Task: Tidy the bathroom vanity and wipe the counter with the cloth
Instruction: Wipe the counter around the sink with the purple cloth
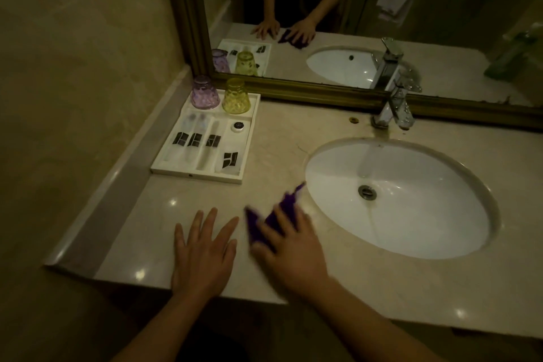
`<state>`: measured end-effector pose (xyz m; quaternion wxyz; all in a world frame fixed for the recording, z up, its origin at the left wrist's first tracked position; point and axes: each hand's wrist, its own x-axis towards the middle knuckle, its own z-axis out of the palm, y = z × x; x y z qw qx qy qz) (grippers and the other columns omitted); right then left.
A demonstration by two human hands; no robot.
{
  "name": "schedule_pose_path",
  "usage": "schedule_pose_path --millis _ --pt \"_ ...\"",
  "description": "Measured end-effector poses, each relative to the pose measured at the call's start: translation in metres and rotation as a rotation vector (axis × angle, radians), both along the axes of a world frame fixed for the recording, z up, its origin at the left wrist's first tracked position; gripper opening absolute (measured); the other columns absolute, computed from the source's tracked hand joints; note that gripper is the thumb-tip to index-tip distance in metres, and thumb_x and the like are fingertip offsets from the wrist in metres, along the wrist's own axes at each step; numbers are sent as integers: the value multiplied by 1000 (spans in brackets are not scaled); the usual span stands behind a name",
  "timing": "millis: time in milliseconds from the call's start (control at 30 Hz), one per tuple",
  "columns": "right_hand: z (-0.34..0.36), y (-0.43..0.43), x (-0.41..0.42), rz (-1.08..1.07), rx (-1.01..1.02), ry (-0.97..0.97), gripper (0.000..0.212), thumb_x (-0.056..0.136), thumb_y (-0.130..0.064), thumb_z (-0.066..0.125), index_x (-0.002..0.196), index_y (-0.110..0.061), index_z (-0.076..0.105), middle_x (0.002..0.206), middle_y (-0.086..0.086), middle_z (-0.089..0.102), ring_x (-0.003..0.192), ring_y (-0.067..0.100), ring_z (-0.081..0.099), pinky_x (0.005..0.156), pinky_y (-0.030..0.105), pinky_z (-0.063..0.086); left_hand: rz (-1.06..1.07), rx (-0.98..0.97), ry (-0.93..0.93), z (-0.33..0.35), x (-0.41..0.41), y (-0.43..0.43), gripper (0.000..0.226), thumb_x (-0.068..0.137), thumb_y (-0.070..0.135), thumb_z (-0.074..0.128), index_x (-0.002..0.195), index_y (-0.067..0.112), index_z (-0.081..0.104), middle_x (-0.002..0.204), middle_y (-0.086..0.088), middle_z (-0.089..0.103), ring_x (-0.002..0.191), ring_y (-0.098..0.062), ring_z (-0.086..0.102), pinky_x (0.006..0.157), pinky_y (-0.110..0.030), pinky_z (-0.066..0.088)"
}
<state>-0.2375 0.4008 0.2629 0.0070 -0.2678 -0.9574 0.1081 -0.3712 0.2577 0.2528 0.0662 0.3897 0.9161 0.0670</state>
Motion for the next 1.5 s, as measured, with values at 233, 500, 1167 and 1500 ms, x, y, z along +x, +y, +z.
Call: schedule_pose_path --millis 233,500,1167,1500 --pt "-9 43 27 -138 48 2 56 98 -61 10 148 -43 25 162 1 17 150 30 7 121 47 11 40 23 13 -6 -2 0 60 91 57 13 149 45 27 161 -2 21 149 -26 6 117 -59 -5" --pt "2 78 -73 -171 -18 -21 57 97 -60 8 149 -43 25 162 5 19 149 36 1 120 54 7 53 24 20 -5 -2 0 64 89 58 12 150 43 26 161 -3 20 149 -25 9 117 -56 -3" --pt "-9 22 -62 118 30 0 50 100 -57 11 145 -46 31 157 -1 32 150 29 6 120 51 2 69 62 -18 -1 -4 -2 64 92 56 13 143 33 43 158 -3 31 148 -24 17 118 -57 8" --pt "6 64 28 -314 84 -32 55 99 -53 14 147 -36 35 157 2 32 145 32 19 117 44 24 45 65 6 -13 -3 0 60 93 58 20 138 29 50 153 -9 38 145 -31 23 116 -60 7"
